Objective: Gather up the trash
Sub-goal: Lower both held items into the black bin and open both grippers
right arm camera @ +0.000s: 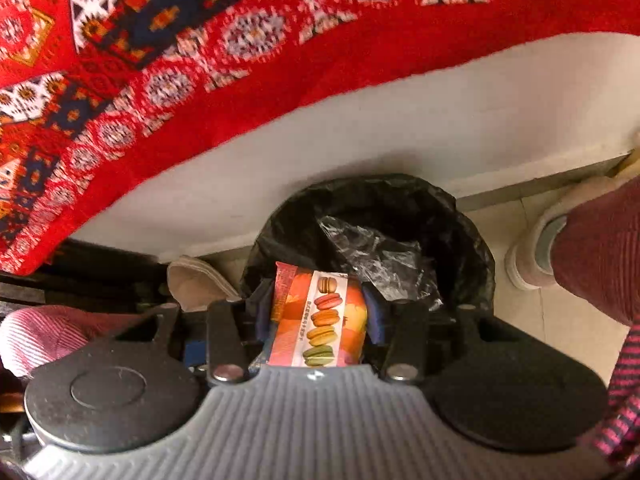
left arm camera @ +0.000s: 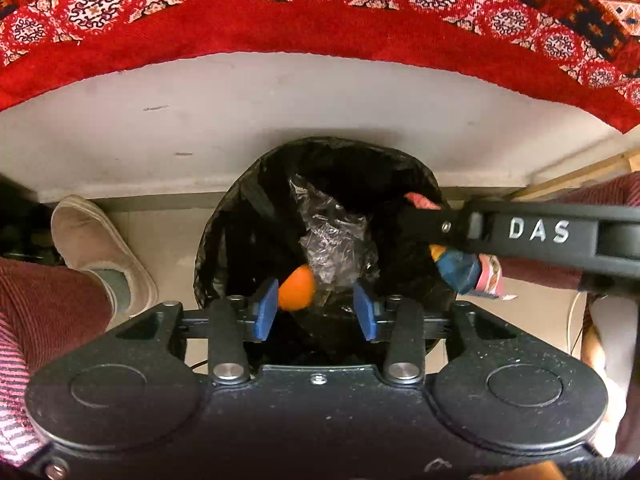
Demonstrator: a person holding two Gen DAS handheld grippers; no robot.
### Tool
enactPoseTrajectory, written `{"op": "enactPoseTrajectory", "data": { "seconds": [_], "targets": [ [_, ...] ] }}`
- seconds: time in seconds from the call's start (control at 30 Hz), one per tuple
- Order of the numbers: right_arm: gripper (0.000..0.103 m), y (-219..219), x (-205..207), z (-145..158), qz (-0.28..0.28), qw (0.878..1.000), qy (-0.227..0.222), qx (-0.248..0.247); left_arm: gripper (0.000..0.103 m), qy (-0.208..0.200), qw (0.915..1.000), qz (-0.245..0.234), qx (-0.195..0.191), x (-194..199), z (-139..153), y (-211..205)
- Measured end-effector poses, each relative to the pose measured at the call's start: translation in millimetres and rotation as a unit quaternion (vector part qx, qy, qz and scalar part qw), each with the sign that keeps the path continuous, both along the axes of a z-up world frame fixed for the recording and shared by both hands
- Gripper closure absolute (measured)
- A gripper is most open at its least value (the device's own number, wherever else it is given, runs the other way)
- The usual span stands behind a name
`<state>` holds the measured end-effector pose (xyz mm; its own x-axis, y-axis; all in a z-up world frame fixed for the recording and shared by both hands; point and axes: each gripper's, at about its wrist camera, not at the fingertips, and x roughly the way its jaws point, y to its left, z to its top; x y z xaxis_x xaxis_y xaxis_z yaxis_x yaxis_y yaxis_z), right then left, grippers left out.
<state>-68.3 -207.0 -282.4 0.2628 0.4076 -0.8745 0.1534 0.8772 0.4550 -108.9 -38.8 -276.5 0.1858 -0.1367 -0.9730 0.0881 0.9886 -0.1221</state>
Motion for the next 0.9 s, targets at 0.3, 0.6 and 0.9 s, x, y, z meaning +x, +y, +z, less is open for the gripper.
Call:
{"op": "enactPoseTrajectory", "data": {
  "seconds": [0.3,0.6,0.9],
  "targets": [
    [0.028,6.8,1.0,0.7,0.013,1.000,-0.007,-0.008,0.052,-0.002,1.0000,0.003,0.009,1.7,3.7,-0.4],
    [0.027,6.2,1.7,23.3,0.026,0.999,-0.023,-0.010,0.052,-0.032,0.9993,0.003,0.019,-0.3,35.2,4.4],
    [0.026,-1.7,-8.3,156.2,0.155,0.969,-0.191,0.013,0.038,-0.204,0.9766,-0.067,-0.003,-34.7,188.7,13.0]
  ]
}}
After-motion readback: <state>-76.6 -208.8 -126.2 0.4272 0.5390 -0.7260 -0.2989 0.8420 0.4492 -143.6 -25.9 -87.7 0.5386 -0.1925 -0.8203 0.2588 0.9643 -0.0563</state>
